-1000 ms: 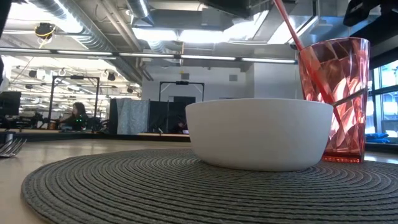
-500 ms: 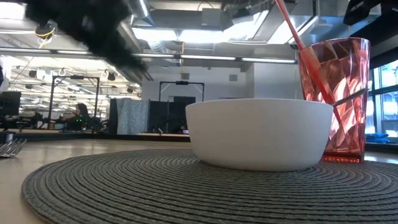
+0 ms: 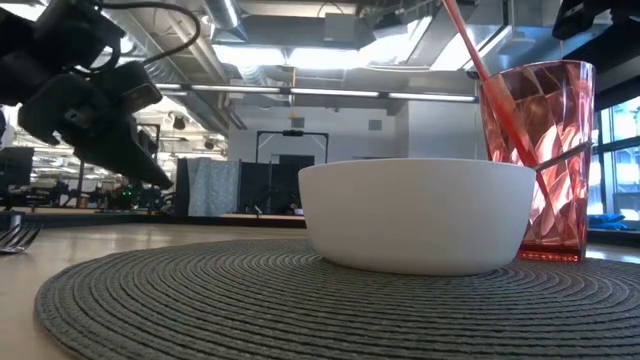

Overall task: Pick & Place Utensil
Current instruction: Put the silver fork into the white bowl to the left of the orange glass

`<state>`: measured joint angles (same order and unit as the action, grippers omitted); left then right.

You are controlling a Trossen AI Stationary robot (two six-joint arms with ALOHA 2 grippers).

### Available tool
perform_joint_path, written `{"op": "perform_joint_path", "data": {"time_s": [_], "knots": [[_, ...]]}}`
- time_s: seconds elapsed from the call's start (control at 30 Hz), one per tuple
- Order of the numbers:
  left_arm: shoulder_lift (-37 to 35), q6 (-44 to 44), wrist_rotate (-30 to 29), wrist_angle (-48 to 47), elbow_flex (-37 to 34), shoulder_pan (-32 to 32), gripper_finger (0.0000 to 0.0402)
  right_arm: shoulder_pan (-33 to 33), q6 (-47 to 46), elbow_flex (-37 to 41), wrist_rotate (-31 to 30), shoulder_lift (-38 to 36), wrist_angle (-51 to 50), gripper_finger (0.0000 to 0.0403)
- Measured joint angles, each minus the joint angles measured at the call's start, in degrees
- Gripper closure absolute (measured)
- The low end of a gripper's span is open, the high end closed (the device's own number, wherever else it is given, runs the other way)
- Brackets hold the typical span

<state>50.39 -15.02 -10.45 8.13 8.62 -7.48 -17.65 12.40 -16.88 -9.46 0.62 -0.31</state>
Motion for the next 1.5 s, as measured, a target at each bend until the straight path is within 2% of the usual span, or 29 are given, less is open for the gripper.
{"op": "perform_joint_path", "data": {"time_s": [0.1,0.23,0.37,0.53,0.73,0.9,1.13,1.3,1.4,1.5], "knots": [[-1.28,1.58,-0.26,0.19,0.0,0.1,0.0401,0.0,-1.31,0.0,0.01,0.0,0.49,0.0393],[-7.34,5.07,-2.47,2.85,0.0,0.1,0.04,0.0,-4.89,-2.43,0.01,-0.46,-1.94,0.0393],[-17.0,7.05,-2.54,1.36,0.0,-0.04,0.04,0.0,-7.76,-4.58,-0.37,-0.44,-8.2,0.0399],[-30.56,9.65,-4.8,-5.31,0.0,-1.56,0.0401,0.0,-9.31,-4.52,-1.71,-0.44,-10.08,0.0399],[-43.45,13.32,-6.42,-11.94,0.0,-2.67,0.04,0.0,-10.72,-1.96,-5.46,-0.44,-10.68,0.04],[-50.32,16.78,-6.27,-15.99,0.0,-2.66,0.0399,0.02,-10.26,-0.92,-11.78,-0.46,-11.06,0.04],[-50.22,19.34,-6.14,-16.16,-0.02,-2.67,0.04,0.0,-11.97,2.02,-12.14,-0.41,-10.68,0.0399],[-49.84,17.34,-5.75,-16.1,0.0,-2.67,0.04,0.0,-8.99,3.02,-12.94,-0.39,-7.75,0.0398],[-47.87,18.99,-3.09,-16.59,-0.01,-2.67,0.04,0.0,-8.84,2.99,-13.04,-0.39,-6.48,0.0398],[-42.56,19.43,-1.7,-16.69,0.0,-2.65,0.04,0.0,-8.68,2.99,-13.04,-0.39,-6.69,0.0397]]}}
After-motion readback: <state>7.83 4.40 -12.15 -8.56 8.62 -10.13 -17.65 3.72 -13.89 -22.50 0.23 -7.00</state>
